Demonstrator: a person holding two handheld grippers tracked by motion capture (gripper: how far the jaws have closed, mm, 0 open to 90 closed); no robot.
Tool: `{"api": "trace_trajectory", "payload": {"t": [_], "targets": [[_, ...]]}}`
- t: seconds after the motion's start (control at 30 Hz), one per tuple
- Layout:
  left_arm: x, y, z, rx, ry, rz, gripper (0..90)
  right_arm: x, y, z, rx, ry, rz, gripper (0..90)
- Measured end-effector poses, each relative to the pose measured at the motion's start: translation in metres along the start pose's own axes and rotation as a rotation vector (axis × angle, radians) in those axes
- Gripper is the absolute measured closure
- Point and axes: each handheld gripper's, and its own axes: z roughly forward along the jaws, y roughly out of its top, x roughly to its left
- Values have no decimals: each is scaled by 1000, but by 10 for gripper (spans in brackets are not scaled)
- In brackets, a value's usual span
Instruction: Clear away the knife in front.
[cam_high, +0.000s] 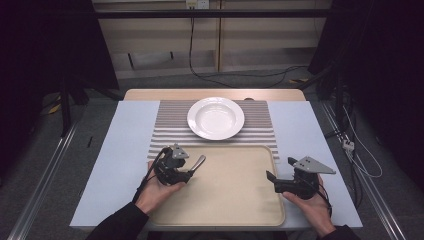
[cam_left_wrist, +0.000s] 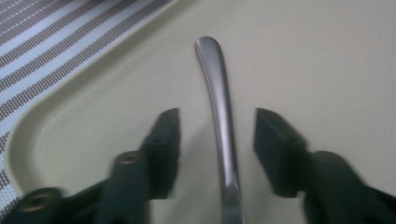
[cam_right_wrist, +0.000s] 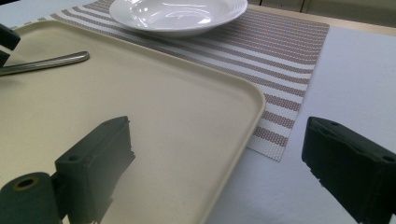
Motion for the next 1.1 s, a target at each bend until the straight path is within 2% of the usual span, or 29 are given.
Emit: {"api": "trace_trajectory", "payload": {"t": [0.07,0.1,0.13,0.17,0.27,0.33,0.4,0.43,0.47,0.5,0.53,0.57,0.6,0.63,0.67,0.7,0.73,0.77,0.8,0.83,0.87,0.9,0.93,0.97,1.0,1.1], "targets": [[0,1,7,16,-3,8,255,0,0,0,1,0,0,84],[0,1,7,16,-3,8,214,0,0,0,1,0,0,84],[-1,1,8,24,-5,8,214,0,0,0,-1,1,-2,84],[-3,2,8,25,-5,16,139,0,0,-1,-4,2,-4,84],[-9,6,6,16,-21,32,87,0,0,-1,-3,3,-5,85],[-12,8,5,-10,-35,56,102,0,0,0,-3,6,-2,84],[-14,9,6,-19,-71,60,112,0,0,0,-1,10,-1,84],[-16,9,8,-17,-84,74,128,0,0,0,-1,13,1,84],[-16,10,9,-1,-79,106,164,0,0,0,-4,13,2,84],[-18,10,11,-16,-65,93,182,0,0,0,-3,14,2,84],[-18,11,11,-6,-67,112,202,0,0,0,-3,17,3,84],[-18,12,12,-14,-76,117,268,0,0,0,-4,17,4,84],[-17,13,12,-44,-67,112,363,0,0,0,-3,19,5,85],[-17,13,12,-44,-67,112,431,0,0,0,-1,20,7,84],[-17,15,13,-53,-86,97,431,0,0,0,-1,20,7,84],[-15,16,13,-57,-80,98,541,-1,0,-1,-4,18,9,84],[-15,16,14,-51,-86,97,619,-2,-1,-1,-4,16,10,84],[-15,17,16,-36,-104,86,619,-2,-1,-1,-4,16,10,84],[-16,17,17,-27,-94,86,635,-2,-1,-1,-4,15,12,83],[-16,17,18,-4,-102,95,755,-2,-1,-1,-3,11,12,83],[-16,16,20,1,-104,104,755,-2,-1,-1,-3,11,12,83],[-16,16,21,-2,-106,98,786,-2,-1,-1,-5,10,10,83],[-15,16,21,12,-113,115,816,-2,-1,-1,-5,9,9,83],[-16,15,22,3,-115,110,860,-2,0,-1,-4,9,8,83],[-17,15,21,7,-103,123,885,-2,0,-1,-3,9,8,84],[-19,13,24,19,-88,125,900,-2,0,0,1,10,8,83]]}}
